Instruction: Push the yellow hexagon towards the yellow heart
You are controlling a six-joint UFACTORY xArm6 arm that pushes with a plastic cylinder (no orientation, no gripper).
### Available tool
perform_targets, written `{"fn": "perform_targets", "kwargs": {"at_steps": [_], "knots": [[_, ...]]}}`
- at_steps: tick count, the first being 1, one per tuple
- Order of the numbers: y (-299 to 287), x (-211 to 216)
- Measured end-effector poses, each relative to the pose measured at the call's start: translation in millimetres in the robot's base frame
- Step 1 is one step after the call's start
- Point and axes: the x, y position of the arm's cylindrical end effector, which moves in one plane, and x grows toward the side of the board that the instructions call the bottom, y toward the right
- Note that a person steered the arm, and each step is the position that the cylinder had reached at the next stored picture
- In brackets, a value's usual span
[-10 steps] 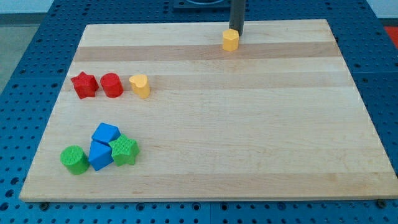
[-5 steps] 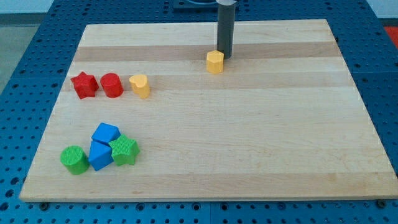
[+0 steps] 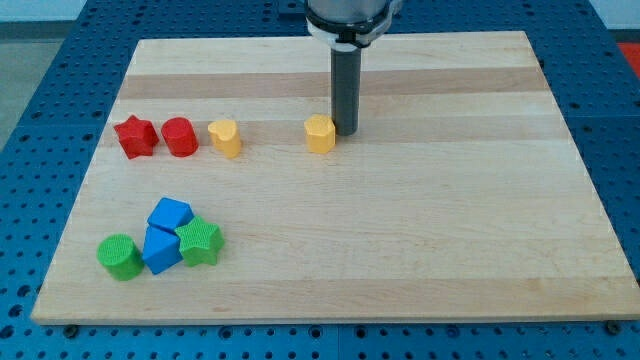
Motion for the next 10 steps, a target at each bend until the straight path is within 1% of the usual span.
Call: {"fn": "perform_targets", "kwargs": {"at_steps": [4,6,10], "knots": [[-2.6,17.9],[-27.3,17.9],[-46.3,17.9]]}}
